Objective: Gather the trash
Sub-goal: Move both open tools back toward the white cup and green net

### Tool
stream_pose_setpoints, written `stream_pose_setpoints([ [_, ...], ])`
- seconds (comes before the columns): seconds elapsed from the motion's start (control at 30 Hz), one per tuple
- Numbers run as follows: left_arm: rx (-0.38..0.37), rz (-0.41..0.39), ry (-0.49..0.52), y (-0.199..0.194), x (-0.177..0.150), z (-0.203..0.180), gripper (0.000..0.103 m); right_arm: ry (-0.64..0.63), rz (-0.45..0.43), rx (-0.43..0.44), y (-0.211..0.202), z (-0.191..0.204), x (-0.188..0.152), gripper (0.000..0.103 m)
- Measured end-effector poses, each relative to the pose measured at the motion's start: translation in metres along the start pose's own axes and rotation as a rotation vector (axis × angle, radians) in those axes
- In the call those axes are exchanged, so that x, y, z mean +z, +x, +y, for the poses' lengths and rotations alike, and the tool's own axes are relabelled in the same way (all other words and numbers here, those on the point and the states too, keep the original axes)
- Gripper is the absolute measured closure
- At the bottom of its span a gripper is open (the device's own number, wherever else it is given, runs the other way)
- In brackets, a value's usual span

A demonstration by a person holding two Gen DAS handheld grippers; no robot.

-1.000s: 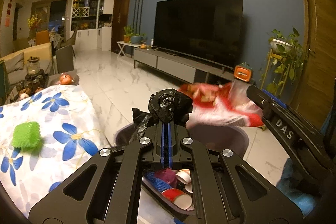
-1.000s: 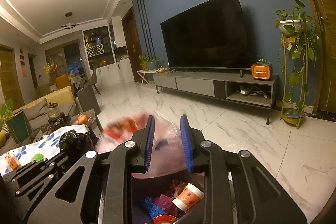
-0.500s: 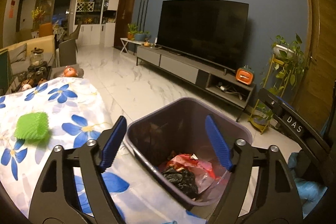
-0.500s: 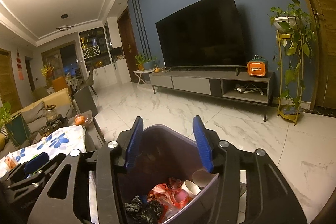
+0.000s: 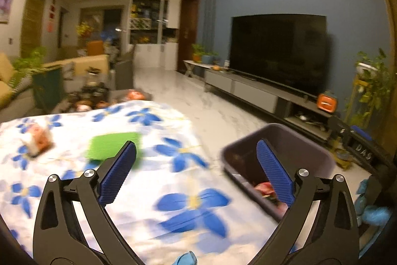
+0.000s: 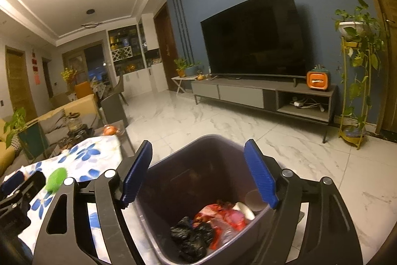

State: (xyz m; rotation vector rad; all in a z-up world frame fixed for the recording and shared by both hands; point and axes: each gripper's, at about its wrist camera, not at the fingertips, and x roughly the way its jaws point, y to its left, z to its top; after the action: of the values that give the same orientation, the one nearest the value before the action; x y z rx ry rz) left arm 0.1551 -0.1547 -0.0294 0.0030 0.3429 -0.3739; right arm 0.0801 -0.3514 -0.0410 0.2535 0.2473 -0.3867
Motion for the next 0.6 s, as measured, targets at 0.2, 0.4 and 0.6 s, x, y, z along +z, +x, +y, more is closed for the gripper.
stream_pose_setpoints([
  [0.2,0.132,0.002,-0.056,-0.022,-0.010,0.055,0.006,-0.040,0.031,0.071,0.001,0.035,-0.009,0.026],
  [0.4,0.235,0.004,-0.113,-0.038,-0.018,0.109,0.006,-0.106,0.054,0.154,0.000,0.082,-0.018,0.025],
  [0.6,0.331,0.000,-0.137,-0.050,-0.023,0.160,0.006,-0.152,0.078,0.225,0.000,0.126,-0.029,0.025],
])
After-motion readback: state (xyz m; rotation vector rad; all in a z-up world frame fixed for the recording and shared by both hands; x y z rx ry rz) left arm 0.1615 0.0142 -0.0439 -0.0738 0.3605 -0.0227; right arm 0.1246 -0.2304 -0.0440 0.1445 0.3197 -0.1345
